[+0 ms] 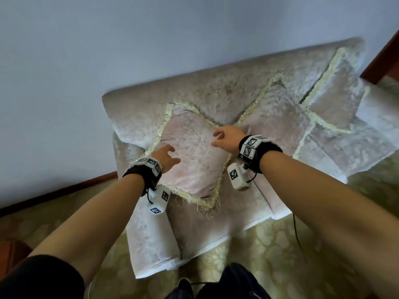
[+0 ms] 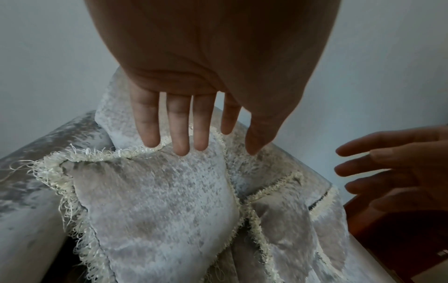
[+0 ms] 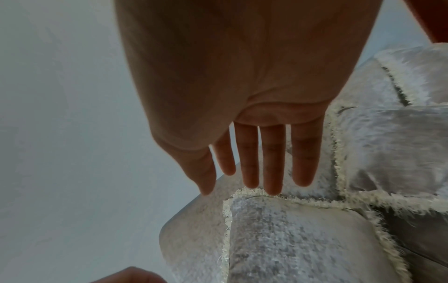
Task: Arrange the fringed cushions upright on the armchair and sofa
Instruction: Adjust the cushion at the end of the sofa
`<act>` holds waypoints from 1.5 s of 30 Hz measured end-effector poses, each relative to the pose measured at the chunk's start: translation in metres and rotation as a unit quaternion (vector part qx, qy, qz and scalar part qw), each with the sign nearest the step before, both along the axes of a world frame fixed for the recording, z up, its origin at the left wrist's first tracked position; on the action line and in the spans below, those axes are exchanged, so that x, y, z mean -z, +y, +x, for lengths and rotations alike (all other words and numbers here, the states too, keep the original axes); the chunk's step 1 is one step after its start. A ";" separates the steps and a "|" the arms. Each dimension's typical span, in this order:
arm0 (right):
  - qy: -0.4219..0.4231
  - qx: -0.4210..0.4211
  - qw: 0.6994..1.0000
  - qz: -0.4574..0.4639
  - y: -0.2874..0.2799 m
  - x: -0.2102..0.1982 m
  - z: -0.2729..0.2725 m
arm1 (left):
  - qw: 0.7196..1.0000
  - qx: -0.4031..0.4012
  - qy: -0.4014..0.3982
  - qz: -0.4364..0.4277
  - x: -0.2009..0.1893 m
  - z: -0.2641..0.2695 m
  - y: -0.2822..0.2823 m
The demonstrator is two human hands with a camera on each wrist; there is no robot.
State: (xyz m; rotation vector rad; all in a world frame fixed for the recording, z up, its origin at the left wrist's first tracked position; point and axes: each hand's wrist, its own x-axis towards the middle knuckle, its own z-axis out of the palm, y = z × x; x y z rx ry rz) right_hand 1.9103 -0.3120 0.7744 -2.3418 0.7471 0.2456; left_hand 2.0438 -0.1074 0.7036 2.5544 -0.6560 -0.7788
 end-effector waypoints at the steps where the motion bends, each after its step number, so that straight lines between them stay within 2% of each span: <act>1: 0.005 -0.011 1.000 -0.003 -0.007 0.002 0.014 | 1.000 -0.007 0.007 -0.001 0.007 0.012 -0.003; 5: 0.023 -0.077 0.997 -0.022 -0.034 0.019 0.063 | 0.998 -0.050 0.025 0.007 0.030 0.046 -0.017; 12: 0.048 -0.207 0.976 -0.047 -0.088 0.053 0.156 | 0.980 -0.195 0.026 -0.009 0.066 0.080 -0.042; 14: 0.040 -0.239 0.969 -0.050 -0.094 0.058 0.180 | 0.975 -0.220 0.037 0.009 0.082 0.083 -0.044; 17: 0.042 -0.262 0.963 -0.050 -0.101 0.067 0.207 | 0.967 -0.244 0.049 0.048 0.112 0.087 -0.047; 20: 0.051 -0.288 0.954 -0.068 -0.110 0.083 0.233 | 0.958 -0.276 0.054 0.051 0.125 0.099 -0.051; 25: 0.053 -0.279 0.957 -0.058 -0.112 0.116 0.278 | 0.941 -0.332 0.065 0.027 0.148 0.132 -0.040; 32: 0.021 -0.233 0.971 -0.052 -0.102 0.154 0.318 | 0.939 -0.338 0.050 0.037 0.188 0.156 -0.022; 36: -0.037 -0.169 0.981 -0.093 -0.110 0.178 0.328 | 0.958 -0.282 -0.010 0.048 0.206 0.171 -0.024; 39: -0.067 -0.143 0.983 -0.091 -0.115 0.192 0.335 | 0.967 -0.243 -0.015 0.074 0.218 0.184 -0.026; 45: -0.016 -0.133 0.985 -0.105 -0.120 0.214 0.355 | 0.961 -0.245 0.063 0.112 0.249 0.192 -0.020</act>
